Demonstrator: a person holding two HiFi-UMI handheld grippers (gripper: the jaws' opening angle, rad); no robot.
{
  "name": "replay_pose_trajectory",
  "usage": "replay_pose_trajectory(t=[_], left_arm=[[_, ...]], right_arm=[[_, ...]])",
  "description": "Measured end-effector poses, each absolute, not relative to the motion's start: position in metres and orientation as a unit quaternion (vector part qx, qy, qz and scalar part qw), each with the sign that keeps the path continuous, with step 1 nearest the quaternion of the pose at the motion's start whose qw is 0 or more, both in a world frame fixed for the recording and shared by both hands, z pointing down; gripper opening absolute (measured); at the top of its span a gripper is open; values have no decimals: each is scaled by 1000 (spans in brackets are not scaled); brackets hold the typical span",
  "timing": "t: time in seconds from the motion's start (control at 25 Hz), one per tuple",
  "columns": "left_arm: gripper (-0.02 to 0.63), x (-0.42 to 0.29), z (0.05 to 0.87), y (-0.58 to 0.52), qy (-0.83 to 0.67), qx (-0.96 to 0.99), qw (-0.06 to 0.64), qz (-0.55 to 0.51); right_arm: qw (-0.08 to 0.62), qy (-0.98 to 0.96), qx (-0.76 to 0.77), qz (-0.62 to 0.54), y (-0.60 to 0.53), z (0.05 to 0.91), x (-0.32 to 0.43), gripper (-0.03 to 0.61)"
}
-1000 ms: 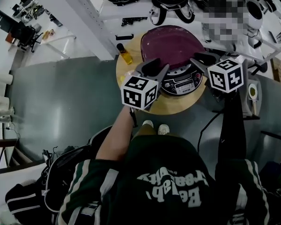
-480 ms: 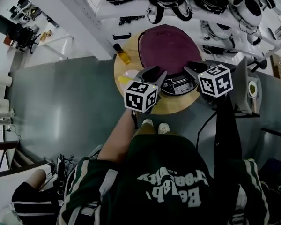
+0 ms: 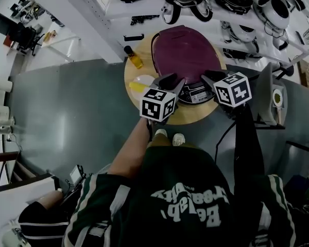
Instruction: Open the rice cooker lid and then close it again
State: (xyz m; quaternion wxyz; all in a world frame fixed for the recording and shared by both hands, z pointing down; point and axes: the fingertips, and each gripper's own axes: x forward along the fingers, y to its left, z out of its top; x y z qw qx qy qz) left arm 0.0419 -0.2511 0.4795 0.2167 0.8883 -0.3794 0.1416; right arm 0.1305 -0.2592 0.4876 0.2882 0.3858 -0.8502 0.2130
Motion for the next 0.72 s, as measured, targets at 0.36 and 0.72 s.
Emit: replay_pose_trajectory(t=[0.36,0.72], left_arm=[[135,47,485,-250,-377,885,227,153],[138,52,485,-251,-371,887,225,157]], right_arm=[[360,-831,371,208,-259,496,128,91],[389,-823,355,211,-260,499,127,81]])
